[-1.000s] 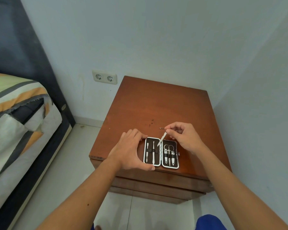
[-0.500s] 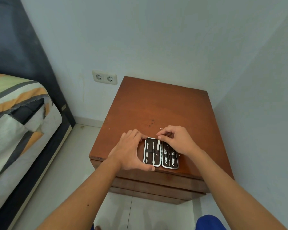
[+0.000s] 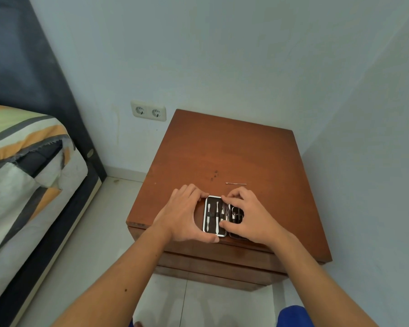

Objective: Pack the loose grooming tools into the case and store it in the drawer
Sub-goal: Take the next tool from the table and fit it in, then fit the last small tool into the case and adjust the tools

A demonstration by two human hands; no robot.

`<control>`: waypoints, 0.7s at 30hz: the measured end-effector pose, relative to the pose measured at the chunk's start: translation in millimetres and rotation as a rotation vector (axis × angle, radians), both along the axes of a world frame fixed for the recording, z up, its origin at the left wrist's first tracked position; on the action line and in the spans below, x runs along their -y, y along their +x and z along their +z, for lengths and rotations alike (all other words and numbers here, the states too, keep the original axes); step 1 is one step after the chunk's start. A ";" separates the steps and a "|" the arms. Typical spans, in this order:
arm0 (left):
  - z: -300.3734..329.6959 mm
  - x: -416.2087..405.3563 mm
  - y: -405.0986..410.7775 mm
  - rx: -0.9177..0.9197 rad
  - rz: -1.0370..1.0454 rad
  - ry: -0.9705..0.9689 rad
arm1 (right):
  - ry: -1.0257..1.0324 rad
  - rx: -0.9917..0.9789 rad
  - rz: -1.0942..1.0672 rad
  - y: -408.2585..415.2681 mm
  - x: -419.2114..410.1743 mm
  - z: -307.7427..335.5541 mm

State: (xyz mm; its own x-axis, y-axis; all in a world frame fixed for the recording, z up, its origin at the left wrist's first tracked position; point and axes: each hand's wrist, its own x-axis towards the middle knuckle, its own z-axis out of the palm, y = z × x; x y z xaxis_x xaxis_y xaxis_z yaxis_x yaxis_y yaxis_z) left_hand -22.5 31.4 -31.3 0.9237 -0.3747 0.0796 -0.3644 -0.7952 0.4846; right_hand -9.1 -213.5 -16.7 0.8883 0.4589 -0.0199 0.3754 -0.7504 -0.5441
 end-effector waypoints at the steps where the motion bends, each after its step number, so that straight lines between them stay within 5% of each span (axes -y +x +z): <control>1: -0.1 0.0 0.2 0.000 0.000 0.001 | 0.010 0.004 0.005 -2.3 -0.1 -0.2; 11: 1.0 -0.1 0.1 0.006 -0.006 0.011 | 0.070 -0.039 0.027 -7.6 3.0 3.4; 21: 0.9 -0.4 0.1 0.005 -0.002 -0.006 | 0.132 0.133 -0.295 54.2 16.4 13.7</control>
State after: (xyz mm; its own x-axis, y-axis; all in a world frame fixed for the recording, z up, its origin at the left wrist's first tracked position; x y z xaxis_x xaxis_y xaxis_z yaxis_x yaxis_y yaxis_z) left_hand -22.4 31.8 -30.4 0.9226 -0.3759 0.0869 -0.3684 -0.7916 0.4875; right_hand 45.0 -230.0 -3.0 0.9739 0.1729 0.1472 0.2269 -0.7636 -0.6046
